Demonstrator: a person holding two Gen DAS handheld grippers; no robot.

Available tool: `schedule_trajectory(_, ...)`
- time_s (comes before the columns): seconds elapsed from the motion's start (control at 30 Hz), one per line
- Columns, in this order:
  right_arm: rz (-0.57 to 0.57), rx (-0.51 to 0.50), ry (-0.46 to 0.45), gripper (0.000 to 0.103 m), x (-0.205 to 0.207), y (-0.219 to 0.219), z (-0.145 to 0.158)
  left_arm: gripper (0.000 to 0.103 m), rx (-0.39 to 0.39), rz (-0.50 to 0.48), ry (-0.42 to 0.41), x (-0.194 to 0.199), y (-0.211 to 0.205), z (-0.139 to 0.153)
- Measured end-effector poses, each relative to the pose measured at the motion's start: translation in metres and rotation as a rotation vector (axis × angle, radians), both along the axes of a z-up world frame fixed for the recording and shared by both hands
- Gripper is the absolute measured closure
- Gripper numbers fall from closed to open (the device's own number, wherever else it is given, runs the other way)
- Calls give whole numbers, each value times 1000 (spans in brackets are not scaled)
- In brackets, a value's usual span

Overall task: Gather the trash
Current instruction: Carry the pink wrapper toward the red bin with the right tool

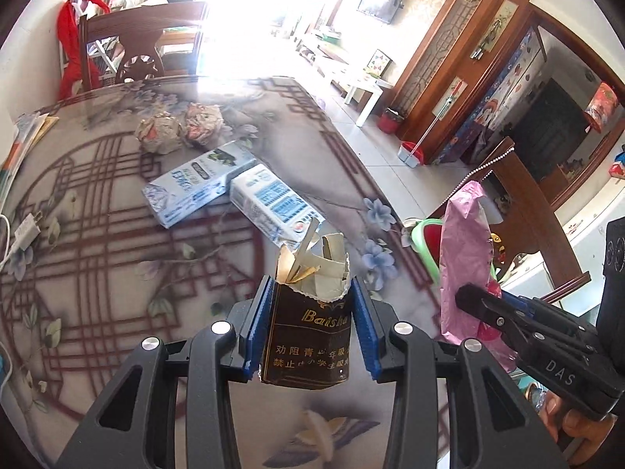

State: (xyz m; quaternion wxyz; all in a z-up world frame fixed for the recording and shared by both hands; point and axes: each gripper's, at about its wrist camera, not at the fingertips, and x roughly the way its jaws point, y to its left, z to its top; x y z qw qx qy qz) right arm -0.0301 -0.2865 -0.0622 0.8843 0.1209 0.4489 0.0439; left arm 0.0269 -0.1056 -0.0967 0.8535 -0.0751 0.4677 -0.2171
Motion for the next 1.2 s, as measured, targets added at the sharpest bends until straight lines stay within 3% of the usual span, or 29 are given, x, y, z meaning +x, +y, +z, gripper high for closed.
schedule_trajectory(0.53,24,24,3,84,2,-47,3,65,-11,28,16,7,-52,1)
schedule_trajectory(1.2,-57,38,-2,84,-9,-129,3,65,13,-47,15,6,-134,6)
